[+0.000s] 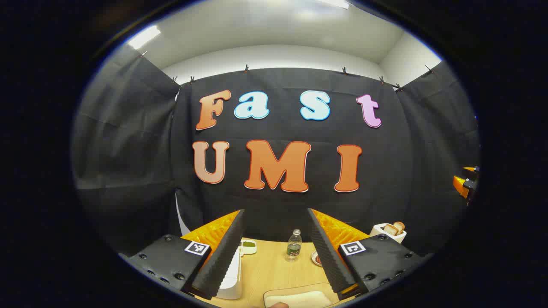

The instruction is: Close the left gripper, press the button to open the rice cooker; take a wooden spoon from the chopstick holder with the right hand, scoop a spoonful of rice and pour it into the rice cooker, then put the wooden spoon back into the chopstick holder.

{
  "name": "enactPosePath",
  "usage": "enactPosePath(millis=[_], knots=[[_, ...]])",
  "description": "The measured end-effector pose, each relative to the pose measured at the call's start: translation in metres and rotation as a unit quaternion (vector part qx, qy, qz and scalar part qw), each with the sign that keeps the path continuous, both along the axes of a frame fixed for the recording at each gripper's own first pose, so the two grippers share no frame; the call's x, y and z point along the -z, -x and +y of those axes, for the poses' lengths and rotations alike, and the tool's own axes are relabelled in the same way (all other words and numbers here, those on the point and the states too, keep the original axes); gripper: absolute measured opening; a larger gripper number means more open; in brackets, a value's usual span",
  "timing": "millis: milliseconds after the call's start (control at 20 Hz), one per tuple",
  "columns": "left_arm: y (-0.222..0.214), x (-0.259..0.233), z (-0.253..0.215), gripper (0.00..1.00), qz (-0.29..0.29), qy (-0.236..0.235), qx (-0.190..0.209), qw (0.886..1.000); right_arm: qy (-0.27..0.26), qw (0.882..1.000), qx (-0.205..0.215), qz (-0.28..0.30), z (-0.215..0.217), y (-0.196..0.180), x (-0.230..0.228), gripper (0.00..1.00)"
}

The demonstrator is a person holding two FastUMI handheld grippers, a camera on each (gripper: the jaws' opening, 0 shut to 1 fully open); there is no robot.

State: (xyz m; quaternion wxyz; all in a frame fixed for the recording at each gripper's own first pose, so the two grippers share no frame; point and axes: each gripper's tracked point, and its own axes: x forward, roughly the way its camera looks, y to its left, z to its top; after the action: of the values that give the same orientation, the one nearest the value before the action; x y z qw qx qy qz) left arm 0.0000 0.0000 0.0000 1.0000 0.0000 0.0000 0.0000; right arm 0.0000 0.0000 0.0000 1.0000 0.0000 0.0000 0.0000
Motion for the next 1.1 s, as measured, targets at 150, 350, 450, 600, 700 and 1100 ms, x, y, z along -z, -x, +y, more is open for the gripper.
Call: enactPosePath(millis=[150,350,450,600,700,1100], knots=[[0.003,-0.004,0.030,0.95,0.006,0.003,0.000,1.000,-0.023,0.999,-0.028,-0.002,0.059,0.012,-0.018,0.94],[0.006,-0.001,0.064,0.95,0.032,-0.003,0.004,0.999,-0.082,0.993,-0.088,-0.013,0.143,0.018,-0.046,0.97],[0.007,0.000,0.083,0.94,0.036,-0.002,-0.006,0.999,-0.098,0.989,-0.112,-0.001,0.174,0.016,-0.049,0.96],[0.012,0.002,0.104,0.94,0.041,0.001,-0.015,0.999,-0.090,0.989,-0.121,0.015,0.203,0.012,-0.050,0.97],[0.013,0.002,0.114,0.95,0.044,-0.002,-0.021,0.999,-0.079,0.987,-0.136,0.020,0.226,0.012,-0.051,0.95],[0.017,-0.016,0.134,0.94,0.021,-0.024,-0.043,0.999,-0.094,0.979,-0.180,0.006,0.269,0.017,-0.070,0.95]])
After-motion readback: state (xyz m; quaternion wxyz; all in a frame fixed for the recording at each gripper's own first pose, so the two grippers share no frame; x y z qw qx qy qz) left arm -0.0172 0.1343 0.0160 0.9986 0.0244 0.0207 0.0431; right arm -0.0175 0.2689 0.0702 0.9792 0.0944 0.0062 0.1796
